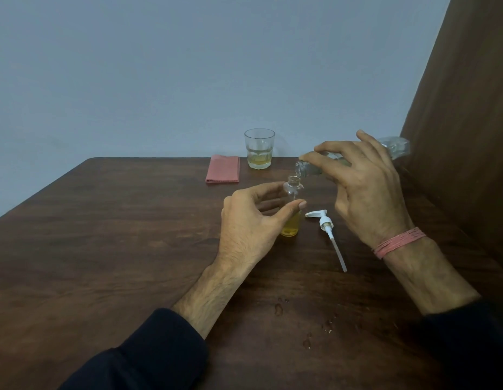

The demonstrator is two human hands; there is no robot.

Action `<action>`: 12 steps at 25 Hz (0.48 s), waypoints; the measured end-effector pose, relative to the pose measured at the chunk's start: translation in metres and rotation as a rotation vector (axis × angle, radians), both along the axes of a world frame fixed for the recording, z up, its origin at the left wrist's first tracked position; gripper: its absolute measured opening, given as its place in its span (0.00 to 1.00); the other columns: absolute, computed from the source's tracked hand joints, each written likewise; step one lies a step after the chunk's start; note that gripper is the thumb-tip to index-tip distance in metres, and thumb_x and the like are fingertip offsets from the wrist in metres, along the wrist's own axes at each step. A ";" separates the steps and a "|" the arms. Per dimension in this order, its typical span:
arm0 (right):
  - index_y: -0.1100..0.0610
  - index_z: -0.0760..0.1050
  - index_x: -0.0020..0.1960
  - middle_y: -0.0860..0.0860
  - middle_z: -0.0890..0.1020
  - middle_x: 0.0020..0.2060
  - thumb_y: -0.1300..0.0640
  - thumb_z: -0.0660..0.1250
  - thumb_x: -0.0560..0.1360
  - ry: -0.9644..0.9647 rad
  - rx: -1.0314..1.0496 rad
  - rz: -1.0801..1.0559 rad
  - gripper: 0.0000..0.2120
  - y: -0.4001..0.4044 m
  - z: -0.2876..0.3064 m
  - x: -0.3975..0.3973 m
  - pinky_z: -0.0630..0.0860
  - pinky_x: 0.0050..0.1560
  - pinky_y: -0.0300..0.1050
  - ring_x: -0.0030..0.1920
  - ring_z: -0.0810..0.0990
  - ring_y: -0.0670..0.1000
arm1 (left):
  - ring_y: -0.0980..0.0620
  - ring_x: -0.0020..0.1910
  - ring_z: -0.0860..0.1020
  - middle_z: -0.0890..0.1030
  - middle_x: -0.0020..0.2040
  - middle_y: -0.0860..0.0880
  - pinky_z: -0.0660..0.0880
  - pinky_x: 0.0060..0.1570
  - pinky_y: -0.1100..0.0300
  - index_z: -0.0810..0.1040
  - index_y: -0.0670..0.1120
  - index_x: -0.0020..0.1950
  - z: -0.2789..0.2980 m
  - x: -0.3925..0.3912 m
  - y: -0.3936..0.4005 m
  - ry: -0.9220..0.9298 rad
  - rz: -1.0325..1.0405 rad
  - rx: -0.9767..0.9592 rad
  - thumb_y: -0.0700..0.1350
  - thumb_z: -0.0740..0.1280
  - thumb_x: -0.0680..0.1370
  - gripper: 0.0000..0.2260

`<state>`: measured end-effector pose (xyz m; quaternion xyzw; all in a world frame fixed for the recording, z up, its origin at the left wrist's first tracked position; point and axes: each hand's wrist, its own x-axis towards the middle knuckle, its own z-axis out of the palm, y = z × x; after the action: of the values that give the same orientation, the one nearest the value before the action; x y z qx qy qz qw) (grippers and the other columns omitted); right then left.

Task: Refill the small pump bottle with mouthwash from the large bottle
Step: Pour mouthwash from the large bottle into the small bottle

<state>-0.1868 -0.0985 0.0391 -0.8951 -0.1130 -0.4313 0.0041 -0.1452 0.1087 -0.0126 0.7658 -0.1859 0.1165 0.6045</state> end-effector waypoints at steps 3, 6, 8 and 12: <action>0.52 0.81 0.74 0.56 0.84 0.68 0.78 0.72 0.72 -0.003 0.003 0.001 0.36 0.000 0.000 0.001 0.61 0.84 0.64 0.69 0.81 0.62 | 0.68 0.56 0.88 0.92 0.55 0.60 0.87 0.62 0.54 0.89 0.55 0.65 0.000 0.001 0.001 0.027 0.005 0.014 0.60 0.86 0.71 0.24; 0.52 0.82 0.73 0.56 0.84 0.67 0.78 0.72 0.71 -0.009 0.003 0.004 0.36 0.000 -0.001 0.000 0.62 0.83 0.65 0.69 0.81 0.62 | 0.67 0.56 0.88 0.92 0.56 0.59 0.87 0.63 0.54 0.90 0.55 0.66 0.000 0.001 0.001 0.040 0.006 0.028 0.60 0.86 0.71 0.25; 0.52 0.82 0.73 0.56 0.84 0.67 0.78 0.72 0.71 -0.012 0.004 0.003 0.36 0.000 -0.001 0.000 0.63 0.83 0.65 0.68 0.81 0.62 | 0.67 0.57 0.88 0.92 0.57 0.59 0.87 0.63 0.54 0.89 0.54 0.66 0.001 0.000 0.002 0.036 0.009 0.041 0.60 0.86 0.72 0.26; 0.52 0.82 0.73 0.56 0.84 0.67 0.78 0.71 0.71 -0.008 0.005 0.001 0.35 0.002 0.000 0.000 0.63 0.83 0.66 0.68 0.82 0.63 | 0.67 0.57 0.88 0.91 0.57 0.59 0.87 0.64 0.55 0.89 0.54 0.67 0.003 -0.001 0.002 0.042 0.006 0.055 0.60 0.85 0.72 0.25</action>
<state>-0.1867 -0.0969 0.0392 -0.8933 -0.1124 -0.4351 0.0060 -0.1461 0.1109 -0.0098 0.7851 -0.1740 0.0973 0.5865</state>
